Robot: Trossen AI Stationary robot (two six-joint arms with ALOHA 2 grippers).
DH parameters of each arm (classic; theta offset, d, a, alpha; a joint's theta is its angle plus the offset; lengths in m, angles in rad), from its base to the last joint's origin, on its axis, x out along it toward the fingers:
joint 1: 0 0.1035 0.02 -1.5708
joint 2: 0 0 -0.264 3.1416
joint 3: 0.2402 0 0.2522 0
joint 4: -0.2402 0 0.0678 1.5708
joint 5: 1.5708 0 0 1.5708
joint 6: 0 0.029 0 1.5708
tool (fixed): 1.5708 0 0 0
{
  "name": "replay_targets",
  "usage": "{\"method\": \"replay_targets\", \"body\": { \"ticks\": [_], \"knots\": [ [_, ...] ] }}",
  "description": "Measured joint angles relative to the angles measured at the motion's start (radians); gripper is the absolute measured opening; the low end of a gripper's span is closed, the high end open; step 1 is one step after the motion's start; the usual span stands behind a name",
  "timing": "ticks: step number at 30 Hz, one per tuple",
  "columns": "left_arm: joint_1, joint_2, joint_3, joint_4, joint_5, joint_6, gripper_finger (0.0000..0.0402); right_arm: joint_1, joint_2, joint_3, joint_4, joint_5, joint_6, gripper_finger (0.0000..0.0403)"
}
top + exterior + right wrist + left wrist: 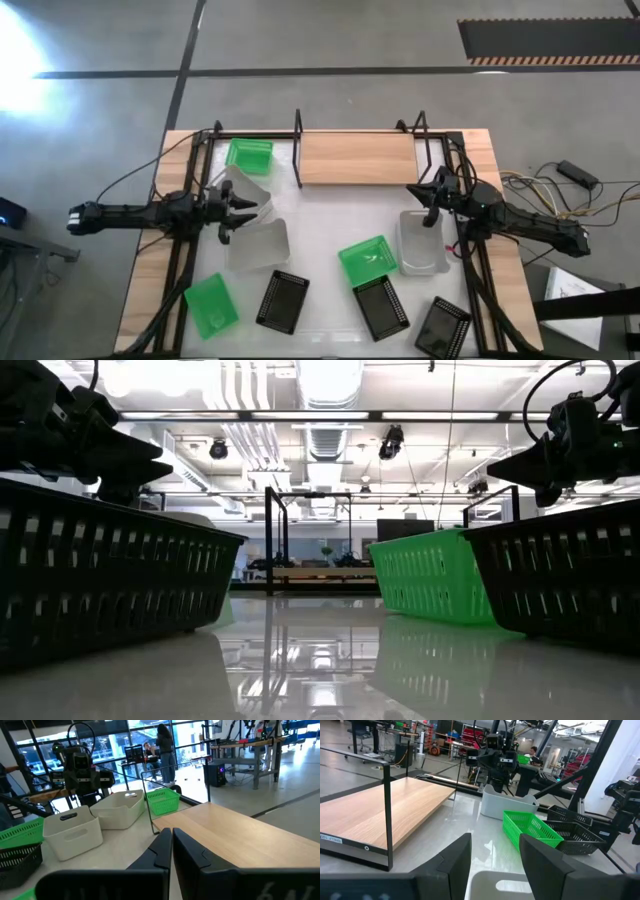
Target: Stack baskets on shelf by color
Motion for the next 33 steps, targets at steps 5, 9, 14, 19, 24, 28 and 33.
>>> {"method": "replay_targets", "body": {
  "ticks": [5,9,14,19,24,28,33],
  "knots": [
    [0.000,0.000,0.000,0.000,0.000,0.000,0.0152,0.000,0.000,0.000,0.010,0.011,-0.063,0.0009],
    [0.000,0.000,0.000,0.000,0.000,0.000,0.0152,-0.001,0.000,0.000,0.110,0.037,-0.449,0.0009],
    [0.000,0.000,0.000,0.000,0.000,0.000,0.0152,-0.001,0.000,0.000,0.125,0.035,-0.745,0.0009],
    [0.000,0.000,0.000,0.000,0.000,0.000,0.0152,0.001,0.000,0.000,0.138,-0.089,-0.489,0.0009],
    [0.000,0.000,0.000,0.000,0.000,0.000,0.0152,0.001,0.000,0.000,0.217,-0.130,-0.197,0.0009],
    [0.000,0.000,0.000,0.000,0.000,0.000,0.0152,0.003,0.004,0.000,0.306,-0.172,-0.017,0.0009],
    [0.000,0.000,0.000,0.000,0.000,0.000,0.0152,0.031,0.075,0.000,0.454,-0.303,0.193,0.0009]
  ]
}}
